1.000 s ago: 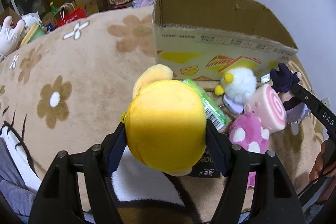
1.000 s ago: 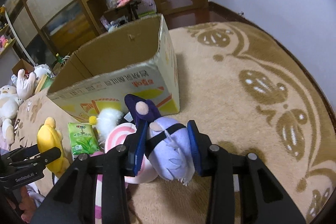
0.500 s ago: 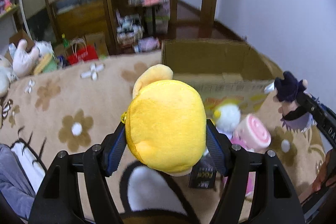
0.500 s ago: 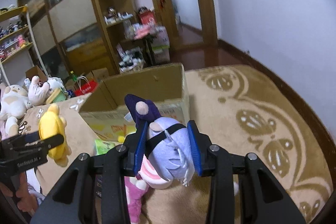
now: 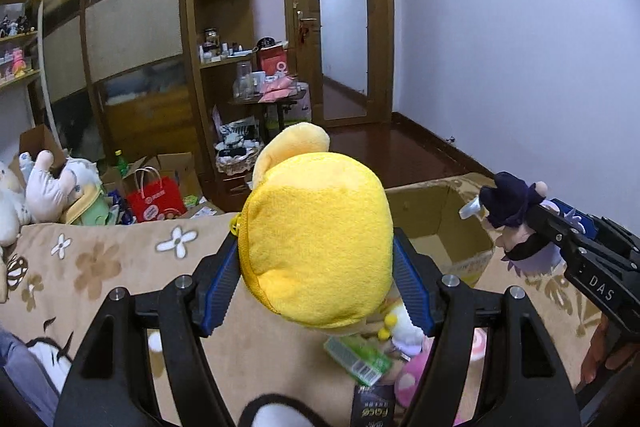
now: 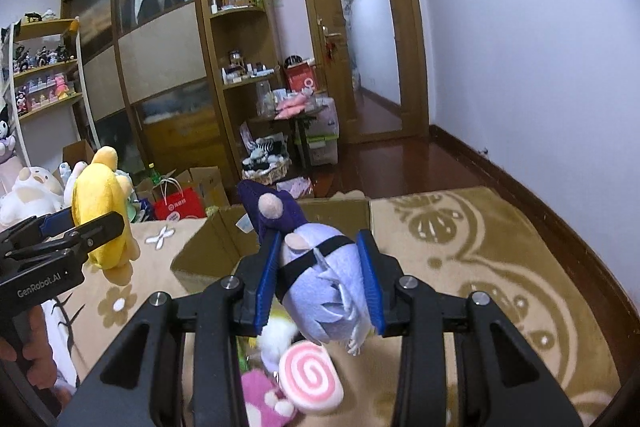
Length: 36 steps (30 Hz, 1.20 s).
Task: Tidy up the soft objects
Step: 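Lift both plushes and drop them into the cardboard box, opening both grippers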
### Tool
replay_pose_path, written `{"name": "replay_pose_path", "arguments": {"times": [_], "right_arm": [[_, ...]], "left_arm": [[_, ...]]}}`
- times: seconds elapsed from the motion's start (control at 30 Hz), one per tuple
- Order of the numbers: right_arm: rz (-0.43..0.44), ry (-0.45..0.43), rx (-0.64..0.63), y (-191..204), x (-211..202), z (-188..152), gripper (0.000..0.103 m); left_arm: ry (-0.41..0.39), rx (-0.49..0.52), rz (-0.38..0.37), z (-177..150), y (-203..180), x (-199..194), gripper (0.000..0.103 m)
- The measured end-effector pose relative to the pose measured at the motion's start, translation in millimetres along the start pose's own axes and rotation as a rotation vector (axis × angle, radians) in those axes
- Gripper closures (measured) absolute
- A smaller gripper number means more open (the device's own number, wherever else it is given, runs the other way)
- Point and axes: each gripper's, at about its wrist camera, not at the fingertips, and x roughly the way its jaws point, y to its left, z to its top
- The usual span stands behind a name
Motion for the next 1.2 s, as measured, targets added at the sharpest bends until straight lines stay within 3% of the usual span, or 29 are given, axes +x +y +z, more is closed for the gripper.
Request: {"name": "replay_pose_path", "arguments": {"times": [0.27,0.6,0.73,1.2], "right_arm": [[0.023,-0.026,-0.029,1.3,24.9,16.2,0.062],[0.039,-0.073,-0.074,5.7,55.0,10.3,0.061],[0.049,-0.034,-0.075,6.9,73.6,5.0,0.061],[0.051,0.008,-0.049,5.4,97.9,-5.9,0.059]], "left_arm": [[-0.003,0.057,0.003,21.5,-0.1,41.5,0.033],[0.048,0.071,-0.063,7.7,-8.3,81.1,0.033],[0.083,0.076,-0.099,1.3,-6.9,99.2,0.033],[0.159,0.072,-0.107,-11.6,-6.9,130.4,0.030]]}}
